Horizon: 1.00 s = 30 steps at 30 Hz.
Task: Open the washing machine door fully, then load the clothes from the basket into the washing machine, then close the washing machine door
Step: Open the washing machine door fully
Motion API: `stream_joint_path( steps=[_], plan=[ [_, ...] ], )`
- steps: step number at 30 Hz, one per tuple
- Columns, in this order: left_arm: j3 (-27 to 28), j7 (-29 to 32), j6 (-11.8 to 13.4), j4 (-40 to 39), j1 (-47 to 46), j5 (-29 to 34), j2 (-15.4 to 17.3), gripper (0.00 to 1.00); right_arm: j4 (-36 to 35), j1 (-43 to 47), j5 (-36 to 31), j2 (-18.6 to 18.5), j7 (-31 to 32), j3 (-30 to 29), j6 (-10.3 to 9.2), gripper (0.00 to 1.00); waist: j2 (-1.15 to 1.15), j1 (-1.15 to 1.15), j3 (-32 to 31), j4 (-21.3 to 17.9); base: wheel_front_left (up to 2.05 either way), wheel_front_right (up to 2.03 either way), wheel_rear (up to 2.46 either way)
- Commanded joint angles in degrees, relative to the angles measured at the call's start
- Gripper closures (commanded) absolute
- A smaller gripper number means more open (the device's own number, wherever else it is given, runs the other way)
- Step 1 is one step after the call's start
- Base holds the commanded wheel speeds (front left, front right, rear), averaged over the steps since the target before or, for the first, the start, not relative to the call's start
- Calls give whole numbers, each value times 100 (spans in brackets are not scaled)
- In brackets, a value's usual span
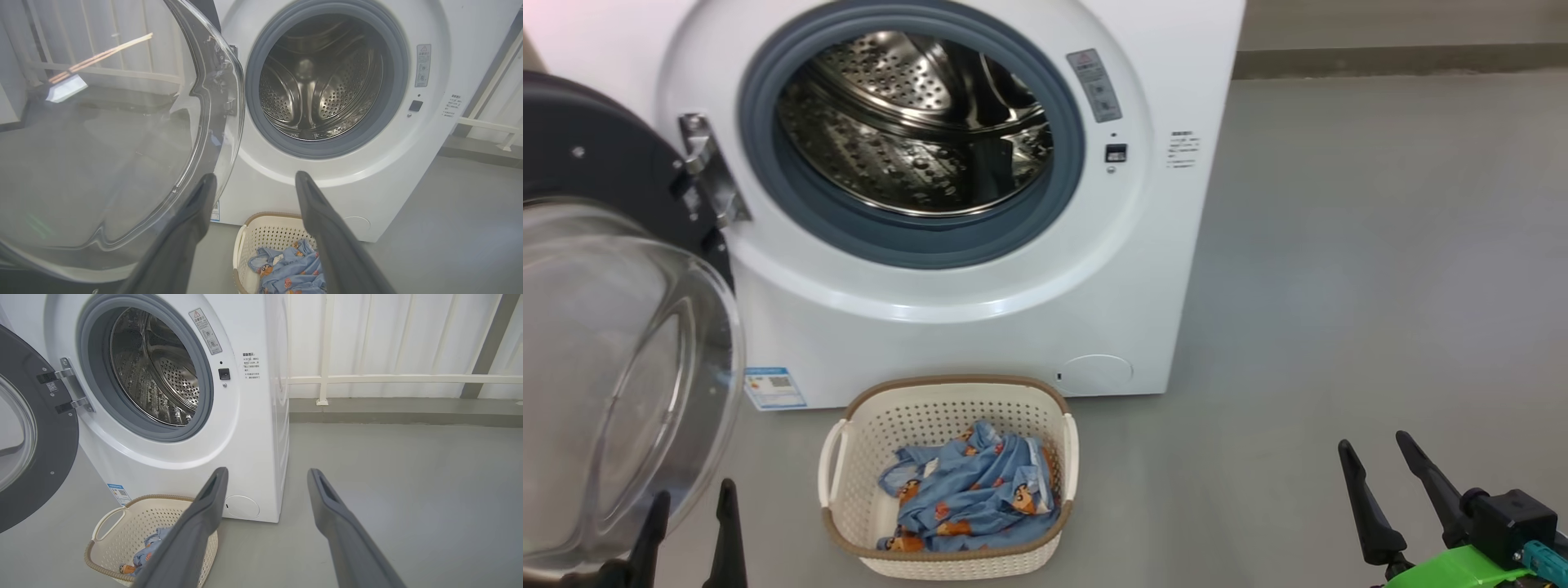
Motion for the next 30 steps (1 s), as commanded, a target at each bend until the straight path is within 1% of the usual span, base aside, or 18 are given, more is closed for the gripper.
stream_joint_path(
  steps=[1,10,17,23,30],
  plan=[
    [239,-81,-26,-36,-133,-43,106,0,-168,-180,-4,-74,-67,140,9,0,0,0,17,-136,0,0,0],
    [400,-154,-122,241,-86,-43,55,0,-213,-156,-25,-6,-67,73,9,0,0,0,44,-455,0,0,0],
    [471,-160,-179,295,-29,5,7,0,-232,-147,-26,13,-67,34,9,0,0,0,40,-571,0,0,0],
    [522,-161,-215,298,50,48,-50,0,-220,-145,-24,12,-67,-21,9,0,0,0,26,-585,0,0,0],
    [488,-162,-241,314,76,78,-92,0,-191,-142,-40,52,-67,-75,9,0,0,0,14,-494,0,0,0]
  ],
)
